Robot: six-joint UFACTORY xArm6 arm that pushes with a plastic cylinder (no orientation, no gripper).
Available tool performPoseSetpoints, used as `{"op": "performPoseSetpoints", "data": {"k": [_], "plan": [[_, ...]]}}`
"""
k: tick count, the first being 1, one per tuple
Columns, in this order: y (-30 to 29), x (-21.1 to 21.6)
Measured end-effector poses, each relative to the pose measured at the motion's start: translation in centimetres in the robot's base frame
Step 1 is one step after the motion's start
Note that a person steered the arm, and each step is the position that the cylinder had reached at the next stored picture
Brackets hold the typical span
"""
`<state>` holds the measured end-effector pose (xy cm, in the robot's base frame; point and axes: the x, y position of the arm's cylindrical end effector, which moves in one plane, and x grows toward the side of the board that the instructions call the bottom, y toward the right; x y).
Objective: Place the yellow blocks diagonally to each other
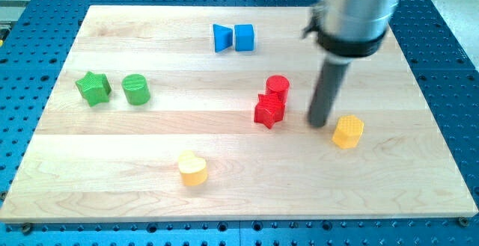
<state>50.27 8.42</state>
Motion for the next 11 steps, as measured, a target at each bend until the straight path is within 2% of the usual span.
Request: {"op": "performPoseSetpoints", "data": {"k": [1, 2, 3, 5, 6, 8, 9, 10, 11], "plan": [[2.5, 4.7], [6.9, 2.2], [8.4, -2.0], [10.6, -1.8], [12.4, -5.1], [20.9, -6.8], [19.6, -8.1], [19.8, -2.5], [9.2, 8.0]]}}
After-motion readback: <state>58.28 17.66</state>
